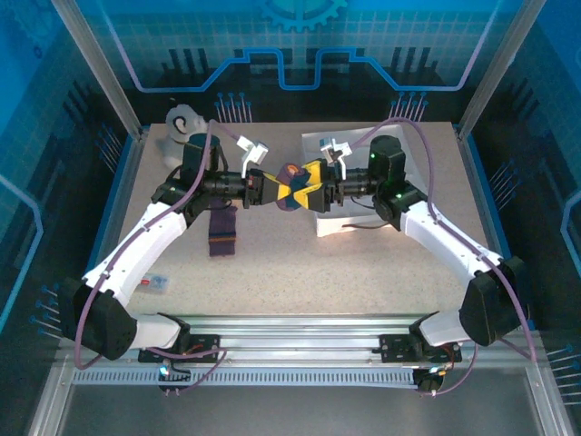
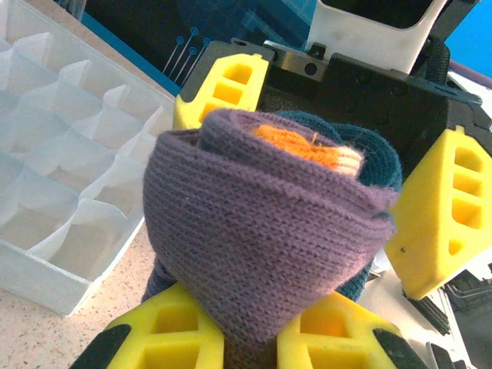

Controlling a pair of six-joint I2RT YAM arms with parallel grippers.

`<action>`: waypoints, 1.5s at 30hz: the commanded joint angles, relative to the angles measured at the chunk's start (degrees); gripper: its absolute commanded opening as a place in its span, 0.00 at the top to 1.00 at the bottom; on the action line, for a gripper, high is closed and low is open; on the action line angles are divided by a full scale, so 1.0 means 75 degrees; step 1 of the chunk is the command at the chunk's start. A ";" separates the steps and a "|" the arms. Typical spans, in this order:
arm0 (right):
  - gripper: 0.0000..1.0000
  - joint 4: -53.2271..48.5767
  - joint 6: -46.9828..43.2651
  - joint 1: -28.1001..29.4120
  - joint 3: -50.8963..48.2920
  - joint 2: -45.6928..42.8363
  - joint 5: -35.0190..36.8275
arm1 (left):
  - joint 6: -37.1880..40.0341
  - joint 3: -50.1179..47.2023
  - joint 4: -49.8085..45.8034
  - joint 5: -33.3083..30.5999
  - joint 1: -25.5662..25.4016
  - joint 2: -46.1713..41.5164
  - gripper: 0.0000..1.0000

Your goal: Roll the socks

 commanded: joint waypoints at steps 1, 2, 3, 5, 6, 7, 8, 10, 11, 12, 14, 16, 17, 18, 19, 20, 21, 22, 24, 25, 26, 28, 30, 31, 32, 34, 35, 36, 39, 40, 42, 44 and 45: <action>0.26 0.0214 0.0125 0.0181 0.0237 0.0214 -0.0510 | -0.0167 0.0299 0.0337 0.0526 0.0020 -0.0211 1.00; 0.28 0.0254 0.0111 0.0181 0.0230 0.0237 -0.0599 | -0.0182 0.0307 0.0369 0.0590 0.0020 -0.0211 1.00; 0.30 0.0255 0.0077 0.0184 0.0220 0.0243 -0.0661 | -0.0197 0.0295 0.0388 0.0654 0.0020 -0.0211 1.00; 0.35 0.0278 -0.0001 0.0175 0.0179 0.0255 -0.0781 | -0.0231 0.0296 0.0415 0.0778 0.0031 -0.0200 1.00; 0.38 0.0317 -0.0012 0.0166 0.0161 0.0255 -0.0828 | -0.0242 0.0296 0.0448 0.0833 0.0032 -0.0194 1.00; 0.40 0.0382 0.0015 0.0176 0.0149 0.0261 -0.0905 | -0.0305 0.0284 0.0491 0.0912 0.0028 -0.0188 1.00; 0.42 0.0443 0.0062 0.0177 0.0141 0.0267 -0.0950 | -0.0355 0.0272 0.0564 0.0988 0.0022 -0.0181 1.00; 0.47 0.0497 0.0075 0.0167 0.0129 0.0278 -0.0989 | -0.0463 0.0260 0.0688 0.1134 0.0028 -0.0166 1.00; 0.49 0.0509 0.0055 0.0173 0.0129 0.0278 -0.0986 | -0.0520 0.0261 0.0772 0.1205 0.0030 -0.0156 1.00; 0.50 0.0564 0.0090 0.0168 0.0126 0.0291 -0.1011 | -0.0572 0.0258 0.0832 0.1266 0.0029 -0.0143 1.00; 0.47 0.0670 0.0170 0.0178 0.0139 0.0322 -0.1033 | -0.0648 0.0267 0.0898 0.1366 0.0022 -0.0117 1.00; 0.41 0.0684 0.0203 0.0188 0.0155 0.0347 -0.1025 | -0.0677 0.0261 0.0922 0.1398 0.0030 -0.0094 1.00; 0.40 0.0675 0.0196 0.0189 0.0170 0.0357 -0.1022 | -0.0685 0.0270 0.0925 0.1410 0.0021 -0.0094 1.00; 0.39 0.0674 0.0203 0.0193 0.0182 0.0369 -0.1029 | -0.0698 0.0260 0.0945 0.1409 0.0027 -0.0083 1.00; 0.39 0.0674 0.0216 0.0203 0.0195 0.0383 -0.1046 | -0.0710 0.0263 0.0956 0.1424 0.0024 -0.0077 1.00; 0.39 0.0691 0.0241 0.0218 0.0207 0.0395 -0.1084 | -0.0717 0.0261 0.0970 0.1433 0.0024 -0.0071 1.00; 0.39 0.0728 0.0275 0.0225 0.0225 0.0427 -0.1133 | -0.0734 0.0261 0.0984 0.1444 0.0022 -0.0060 1.00; 0.39 0.0782 0.0330 0.0258 0.0248 0.0459 -0.1194 | -0.0754 0.0261 0.1004 0.1470 0.0026 -0.0042 1.00; 0.41 0.0903 0.0434 0.0296 0.0284 0.0527 -0.1296 | -0.0812 0.0244 0.1092 0.1518 0.0021 -0.0014 1.00; 0.42 0.0984 0.0489 0.0331 0.0299 0.0565 -0.1340 | -0.0859 0.0240 0.1160 0.1563 0.0020 0.0008 1.00; 0.43 0.1049 0.0544 0.0350 0.0302 0.0599 -0.1361 | -0.0895 0.0235 0.1219 0.1593 0.0020 0.0017 1.00; 0.44 0.1331 0.0767 0.0381 0.0307 0.0684 -0.1429 | -0.0956 0.0224 0.1309 0.1681 0.0020 0.0046 1.00; 0.47 0.1693 0.1077 0.0390 0.0290 0.0793 -0.1490 | -0.0981 0.0204 0.1341 0.1733 0.0020 0.0069 1.00; 0.48 0.1966 0.1304 0.0393 0.0273 0.0854 -0.1521 | -0.0981 0.0192 0.1341 0.1763 0.0020 0.0081 1.00; 0.50 0.2236 0.1503 0.0401 0.0258 0.0905 -0.1559 | -0.0981 0.0190 0.1343 0.1769 0.0020 0.0093 1.00; 0.56 0.2724 0.1908 0.0393 0.0232 0.1024 -0.1597 | -0.0982 0.0154 0.1346 0.1780 0.0020 0.0093 1.00; 0.60 0.2866 0.2016 0.0395 0.0231 0.1066 -0.1609 | -0.0962 0.0135 0.1346 0.1790 0.0020 0.0093 1.00; 0.68 0.2985 0.2122 0.0397 0.0243 0.1111 -0.1621 | -0.0958 0.0122 0.1340 0.1799 0.0020 0.0105 1.00; 0.88 0.2962 0.2115 0.0395 0.0266 0.1146 -0.1604 | -0.0895 0.0086 0.1326 0.1785 0.0020 0.0103 1.00; 0.93 0.2906 0.2070 0.0391 0.0266 0.1146 -0.1581 | -0.0850 0.0075 0.1310 0.1790 0.0021 0.0105 1.00; 1.00 0.2831 0.1997 0.0385 0.0256 0.1124 -0.1564 | -0.0800 0.0044 0.1300 0.1767 0.0026 0.0093 0.99; 1.00 0.2810 0.1963 0.0363 0.0222 0.1090 -0.1531 | -0.0756 0.0026 0.1310 0.1756 0.0020 0.0104 0.96; 1.00 0.2807 0.1925 0.0351 0.0188 0.1055 -0.1493 | -0.0738 0.0015 0.1311 0.1757 0.0020 0.0105 0.93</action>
